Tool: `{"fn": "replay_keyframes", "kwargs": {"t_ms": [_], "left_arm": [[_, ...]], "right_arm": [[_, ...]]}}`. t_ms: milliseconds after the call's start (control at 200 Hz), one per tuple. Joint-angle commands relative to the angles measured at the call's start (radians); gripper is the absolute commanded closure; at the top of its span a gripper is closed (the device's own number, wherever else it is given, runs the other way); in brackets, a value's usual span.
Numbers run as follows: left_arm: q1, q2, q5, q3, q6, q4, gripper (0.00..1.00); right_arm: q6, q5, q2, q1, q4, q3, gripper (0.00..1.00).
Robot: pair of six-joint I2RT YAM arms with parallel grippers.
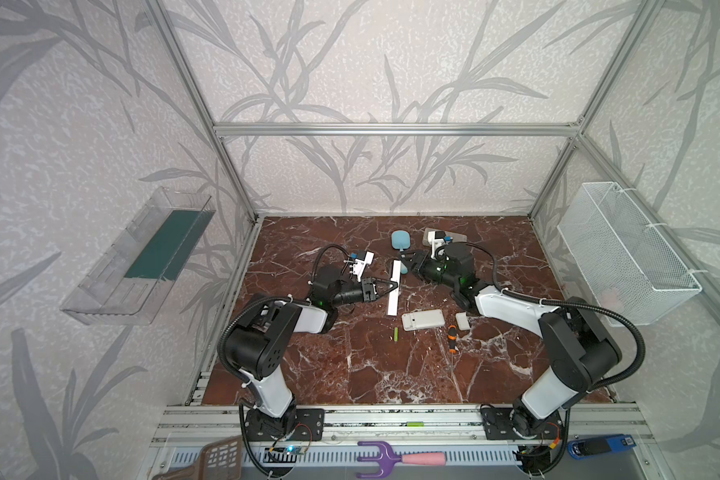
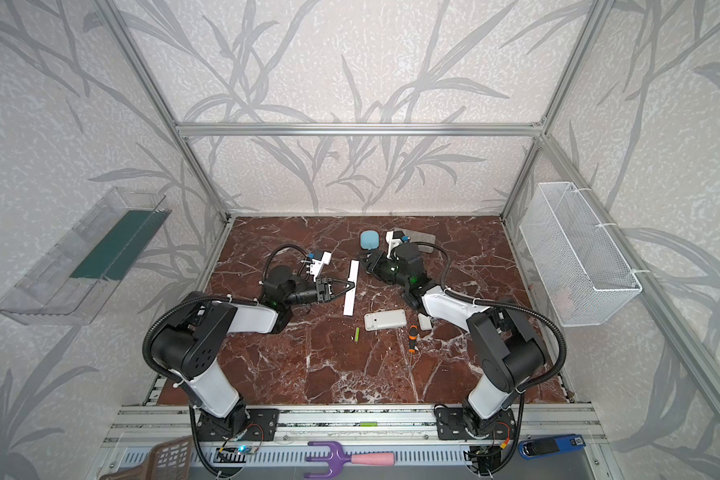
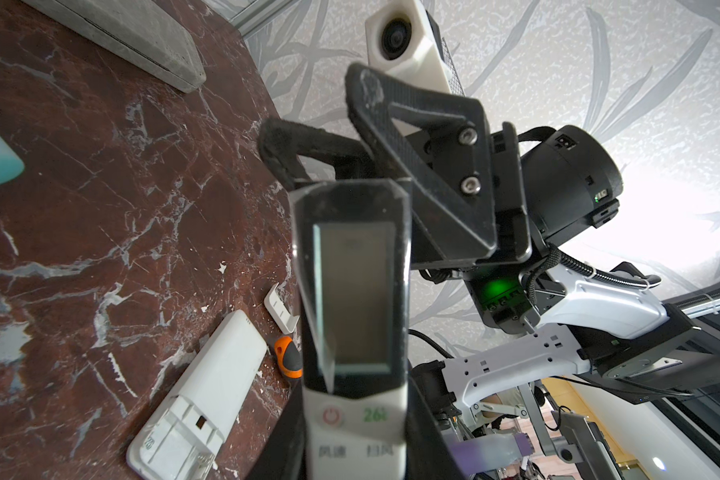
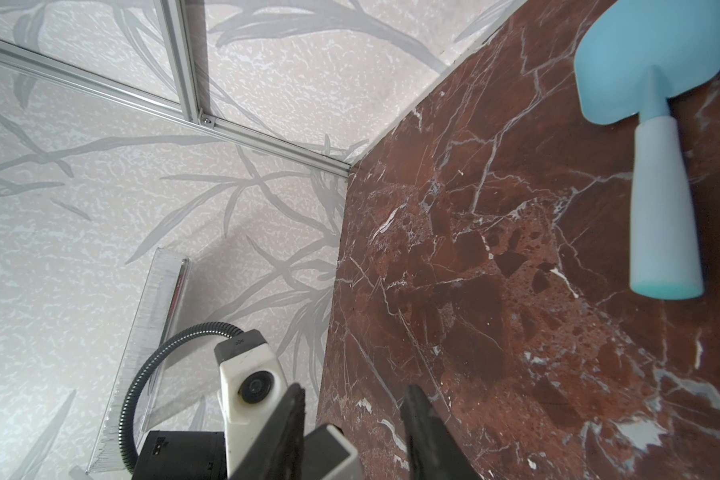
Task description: Unload the batteries from the remote control
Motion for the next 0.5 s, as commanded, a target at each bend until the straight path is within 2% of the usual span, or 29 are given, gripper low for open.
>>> {"fn": "replay_keyframes", "kwargs": {"t_ms": [0,360,430,495], "left_arm": [[0.0,0.012,0.039,0.017,-0.047,0.104,1.0],[0.0,0.017,0.063,0.032,-0.048,0.119,1.0],[-0.002,0.005,0.061,0.023,-0.019,0.114,1.0],[-0.001,-0.018,0.049,0.01,0.046,0.078,1.0]], "right_arm": [[0.011,-0.035,0.018,0.011,0.041,0.016,0.61],[0.056,-0.038,0.03,0.02,0.095,-0.018,0.65],[0.068,-0.04,0.027,0.017,0.1,-0.006,0.65],[0.087,-0.044,0.022,0.017,0.101,0.011,0.6]]}}
